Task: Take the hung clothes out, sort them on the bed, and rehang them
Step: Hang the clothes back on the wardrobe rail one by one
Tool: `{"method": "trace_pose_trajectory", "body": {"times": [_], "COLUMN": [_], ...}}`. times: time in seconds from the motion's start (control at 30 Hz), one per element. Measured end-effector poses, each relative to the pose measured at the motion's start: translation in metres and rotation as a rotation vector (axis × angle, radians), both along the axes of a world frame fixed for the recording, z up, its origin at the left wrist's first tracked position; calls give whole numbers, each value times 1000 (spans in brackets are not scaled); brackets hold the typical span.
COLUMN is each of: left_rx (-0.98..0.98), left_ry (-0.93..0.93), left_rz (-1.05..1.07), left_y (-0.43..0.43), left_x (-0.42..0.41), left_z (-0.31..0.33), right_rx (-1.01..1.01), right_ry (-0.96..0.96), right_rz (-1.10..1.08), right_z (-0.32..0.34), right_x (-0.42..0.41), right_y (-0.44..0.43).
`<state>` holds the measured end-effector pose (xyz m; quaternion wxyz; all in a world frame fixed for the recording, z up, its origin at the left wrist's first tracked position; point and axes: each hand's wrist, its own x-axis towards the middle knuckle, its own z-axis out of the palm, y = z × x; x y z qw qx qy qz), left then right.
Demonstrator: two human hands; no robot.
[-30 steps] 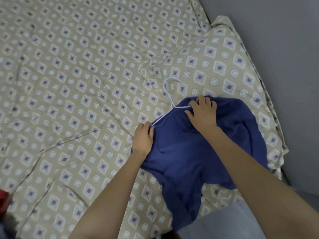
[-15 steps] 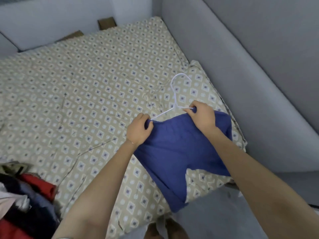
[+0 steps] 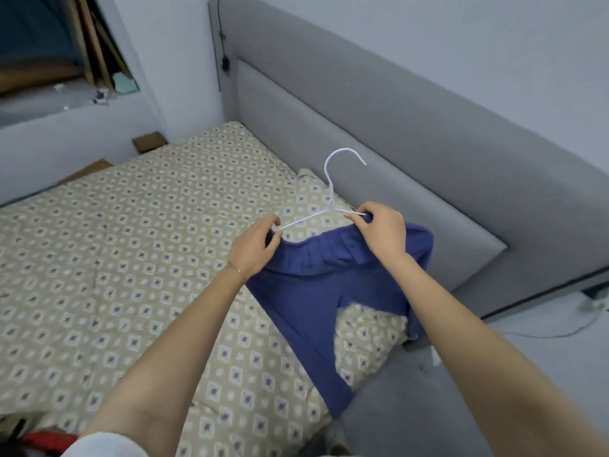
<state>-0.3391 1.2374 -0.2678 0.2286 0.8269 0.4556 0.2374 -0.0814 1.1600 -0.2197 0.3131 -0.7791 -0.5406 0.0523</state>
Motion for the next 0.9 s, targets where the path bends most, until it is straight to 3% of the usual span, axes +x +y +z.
{"method": "trace_pose_trajectory", "body": {"times": [0.43,0.9], "left_rx": [137,245], "left_ry": [-95,-104], "left_rz": [-368,-718], "left_y": [-62,-191], "left_x": [50,159], "left_z": [70,95], "right_rx": [99,113], "right_ry": [64,162], "right_rz": [-424,-783], "right_z": [53,68], "right_x": [-6,21], "right_y": [-166,-362]}}
